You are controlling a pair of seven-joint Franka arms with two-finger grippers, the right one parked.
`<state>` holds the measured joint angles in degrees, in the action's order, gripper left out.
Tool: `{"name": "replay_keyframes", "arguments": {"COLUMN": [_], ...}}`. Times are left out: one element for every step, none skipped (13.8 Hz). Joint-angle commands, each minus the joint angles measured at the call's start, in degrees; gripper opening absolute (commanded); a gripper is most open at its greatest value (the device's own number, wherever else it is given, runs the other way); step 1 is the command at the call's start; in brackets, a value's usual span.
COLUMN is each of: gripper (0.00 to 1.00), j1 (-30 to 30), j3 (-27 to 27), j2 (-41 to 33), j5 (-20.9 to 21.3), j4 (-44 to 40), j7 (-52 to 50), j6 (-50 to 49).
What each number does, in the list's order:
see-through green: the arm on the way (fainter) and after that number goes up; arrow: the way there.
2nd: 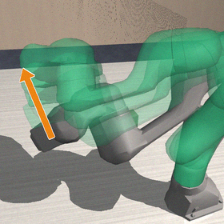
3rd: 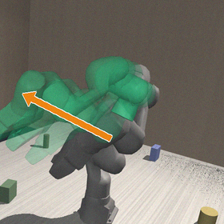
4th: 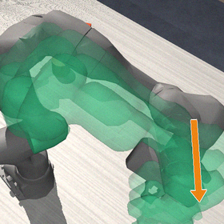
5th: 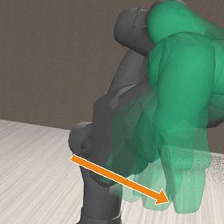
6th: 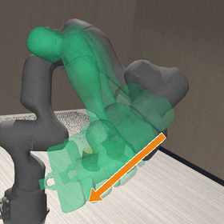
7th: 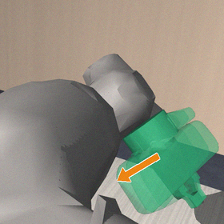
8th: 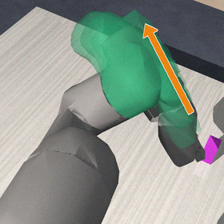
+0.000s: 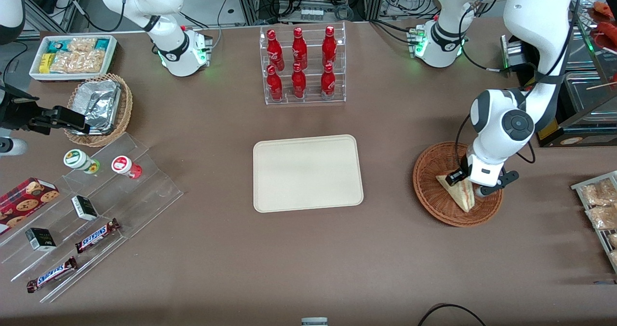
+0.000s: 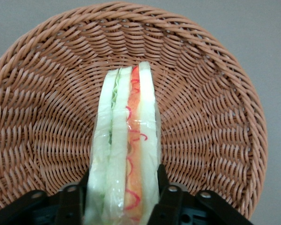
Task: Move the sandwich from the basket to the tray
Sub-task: 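Close the left gripper on the sandwich's edge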
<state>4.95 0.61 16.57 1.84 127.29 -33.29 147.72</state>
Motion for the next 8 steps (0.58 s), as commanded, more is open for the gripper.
{"name": "replay_keyframes", "arguments": {"gripper": [0.00,0.00,0.00,0.00,0.00,0.00,0.00,0.00], "j1": [0.1,0.2,0.5,0.6,0.6,0.4,0.4,0.7], "j3": [0.1,0.2,0.4,0.5,1.7,3.0,3.9,5.2], "j2": [-0.5,-0.7,-1.0,-1.5,-2.1,-2.7,-2.8,-2.9], "j5": [0.1,0.2,0.4,0.8,1.0,1.1,1.1,1.1], "j4": [-1.9,-4.0,-6.4,-8.8,-10.6,-12.5,-14.5,-17.0], "j7": [-1.2,-1.0,-0.6,-0.6,-0.6,-0.8,-1.0,-1.0], "j6": [-1.5,-5.4,-10.3,-14.1,-16.9,-19.1,-21.3,-24.1]}}
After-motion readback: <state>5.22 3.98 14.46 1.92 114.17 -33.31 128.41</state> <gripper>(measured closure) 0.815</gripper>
